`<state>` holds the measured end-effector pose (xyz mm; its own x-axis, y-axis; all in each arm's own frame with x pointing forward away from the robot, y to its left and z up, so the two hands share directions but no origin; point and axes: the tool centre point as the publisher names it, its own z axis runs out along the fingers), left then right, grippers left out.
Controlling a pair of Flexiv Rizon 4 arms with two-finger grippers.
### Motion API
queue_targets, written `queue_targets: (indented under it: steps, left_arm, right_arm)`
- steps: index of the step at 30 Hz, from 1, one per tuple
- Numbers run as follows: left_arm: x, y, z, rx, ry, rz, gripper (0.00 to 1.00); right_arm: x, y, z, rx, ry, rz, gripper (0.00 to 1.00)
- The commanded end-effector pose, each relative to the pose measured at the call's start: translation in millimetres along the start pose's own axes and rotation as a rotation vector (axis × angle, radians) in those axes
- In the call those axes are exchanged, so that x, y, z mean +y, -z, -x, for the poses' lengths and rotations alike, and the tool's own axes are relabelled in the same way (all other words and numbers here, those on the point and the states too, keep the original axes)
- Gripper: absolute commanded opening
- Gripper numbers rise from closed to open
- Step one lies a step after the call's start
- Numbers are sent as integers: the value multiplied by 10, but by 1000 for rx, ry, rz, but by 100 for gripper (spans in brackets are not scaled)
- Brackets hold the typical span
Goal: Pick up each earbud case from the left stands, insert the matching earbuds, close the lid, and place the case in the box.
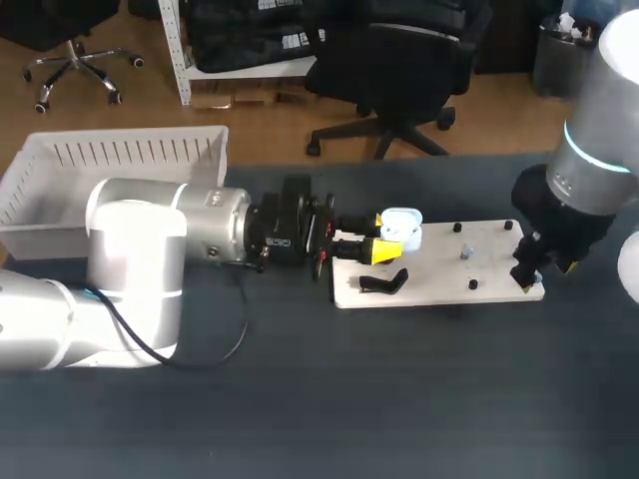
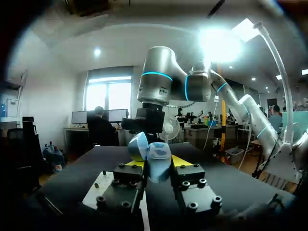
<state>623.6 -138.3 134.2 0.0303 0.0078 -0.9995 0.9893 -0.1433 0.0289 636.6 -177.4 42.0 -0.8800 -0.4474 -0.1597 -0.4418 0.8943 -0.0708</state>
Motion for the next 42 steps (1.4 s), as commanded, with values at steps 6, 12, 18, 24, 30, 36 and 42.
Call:
queue_targets:
  steps: [6, 12, 18, 24, 30, 36, 42]
  left_arm:
    - [9, -1, -8, -2, -1, -1, 0]
    - [9, -1, -8, -2, -1, -1, 0]
    - [9, -1, -8, -2, -1, -1, 0]
    - [9, -1, -8, -2, -1, -1, 0]
    - [9, -1, -8, -2, -1, -1, 0]
    - [9, -1, -8, -2, -1, -1, 0]
    - [9, -1, -8, -2, -1, -1, 0]
  right_arm:
    - [-9, -64, 38, -18, -8, -7, 51]
    - [1, -93, 40, -25, -10, -11, 41]
    - [3, -143, 27, -21, -10, -18, 40]
    - [6, -155, 53, -26, -7, -23, 35]
    - [-2, -167, 72, -30, -11, -34, 27]
    - [-25, -190, 71, -25, -16, -39, 26]
    - [-30, -202, 69, -22, -19, -41, 22]
